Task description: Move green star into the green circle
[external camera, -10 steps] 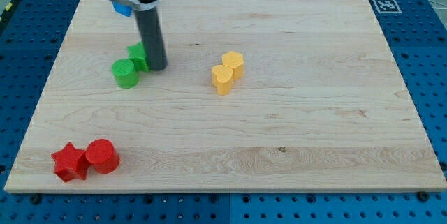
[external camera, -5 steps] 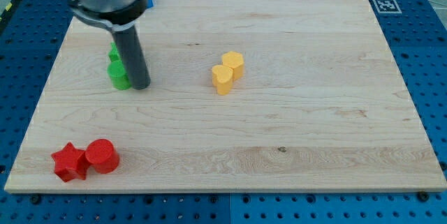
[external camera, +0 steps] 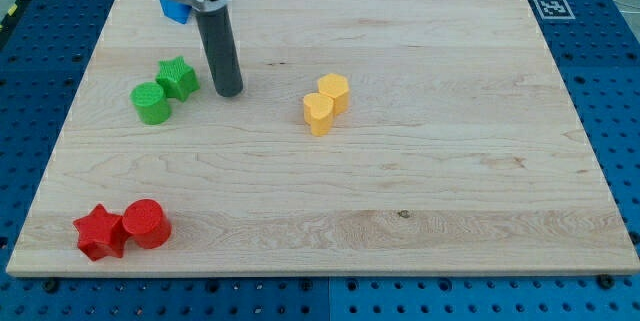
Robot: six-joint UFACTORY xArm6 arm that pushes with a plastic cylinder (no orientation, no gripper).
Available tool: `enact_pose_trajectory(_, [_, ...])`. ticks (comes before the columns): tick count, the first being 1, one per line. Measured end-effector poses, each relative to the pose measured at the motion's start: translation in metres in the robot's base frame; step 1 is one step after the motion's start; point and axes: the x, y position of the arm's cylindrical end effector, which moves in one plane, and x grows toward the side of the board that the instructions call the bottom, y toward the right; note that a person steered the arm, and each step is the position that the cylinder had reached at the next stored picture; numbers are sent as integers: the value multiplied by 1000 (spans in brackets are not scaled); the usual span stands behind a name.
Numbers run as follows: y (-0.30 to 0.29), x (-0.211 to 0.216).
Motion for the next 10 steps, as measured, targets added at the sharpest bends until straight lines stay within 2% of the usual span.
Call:
enact_pose_trajectory(2, [-56,-3])
enact_pose_trajectory(3, [-56,-17])
enact_pose_trajectory(7, [-93,-103])
enact_pose_trajectory(10, [-99,-31])
